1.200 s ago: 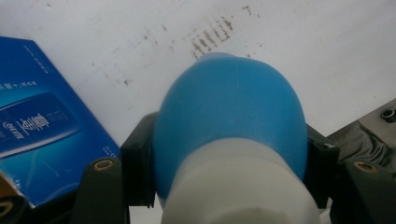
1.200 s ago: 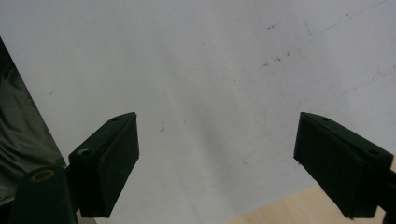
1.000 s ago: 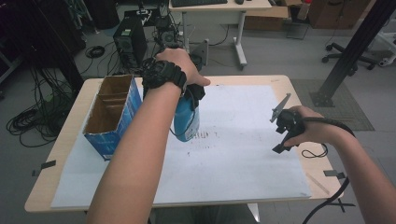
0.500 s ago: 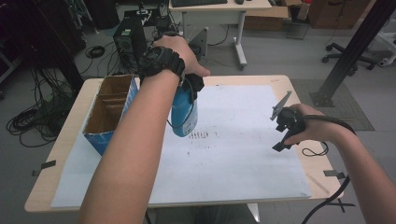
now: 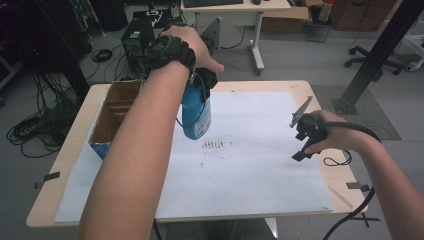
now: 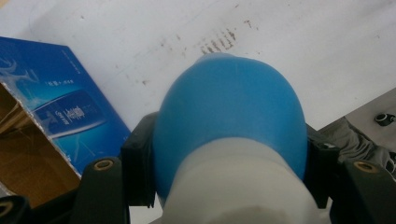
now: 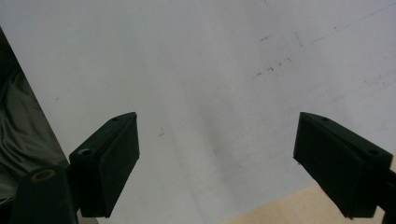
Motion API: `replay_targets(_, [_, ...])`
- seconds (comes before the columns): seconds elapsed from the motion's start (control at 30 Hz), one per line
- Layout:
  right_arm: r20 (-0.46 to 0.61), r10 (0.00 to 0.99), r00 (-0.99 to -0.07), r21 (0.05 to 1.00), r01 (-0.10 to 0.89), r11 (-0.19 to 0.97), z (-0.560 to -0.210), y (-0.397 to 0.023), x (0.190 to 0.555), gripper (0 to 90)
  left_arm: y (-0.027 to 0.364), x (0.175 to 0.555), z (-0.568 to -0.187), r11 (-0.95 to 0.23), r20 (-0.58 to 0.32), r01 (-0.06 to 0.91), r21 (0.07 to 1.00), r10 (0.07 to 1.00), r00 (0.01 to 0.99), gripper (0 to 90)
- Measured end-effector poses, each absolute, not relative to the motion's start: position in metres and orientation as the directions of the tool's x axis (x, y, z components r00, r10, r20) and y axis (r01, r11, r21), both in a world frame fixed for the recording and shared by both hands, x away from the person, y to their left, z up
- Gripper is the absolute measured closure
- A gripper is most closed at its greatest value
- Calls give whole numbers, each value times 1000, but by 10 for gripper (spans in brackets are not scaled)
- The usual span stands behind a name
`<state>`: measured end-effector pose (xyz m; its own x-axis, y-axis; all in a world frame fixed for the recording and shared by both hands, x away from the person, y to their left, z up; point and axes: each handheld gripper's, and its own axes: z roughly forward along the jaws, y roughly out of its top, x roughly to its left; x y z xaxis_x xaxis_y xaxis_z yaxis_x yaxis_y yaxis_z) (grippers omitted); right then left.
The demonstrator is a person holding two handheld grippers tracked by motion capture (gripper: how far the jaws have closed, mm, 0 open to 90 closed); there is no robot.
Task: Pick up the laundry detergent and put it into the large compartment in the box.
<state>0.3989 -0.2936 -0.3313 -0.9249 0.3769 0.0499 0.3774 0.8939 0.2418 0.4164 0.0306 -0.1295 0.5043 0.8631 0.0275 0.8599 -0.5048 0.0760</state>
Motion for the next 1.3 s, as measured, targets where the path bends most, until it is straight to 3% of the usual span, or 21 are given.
replay_targets(1.3, [57, 381, -923, 234, 383, 893, -333, -297, 401, 143, 80, 421, -114, -369, 31, 922, 114, 929, 368, 376])
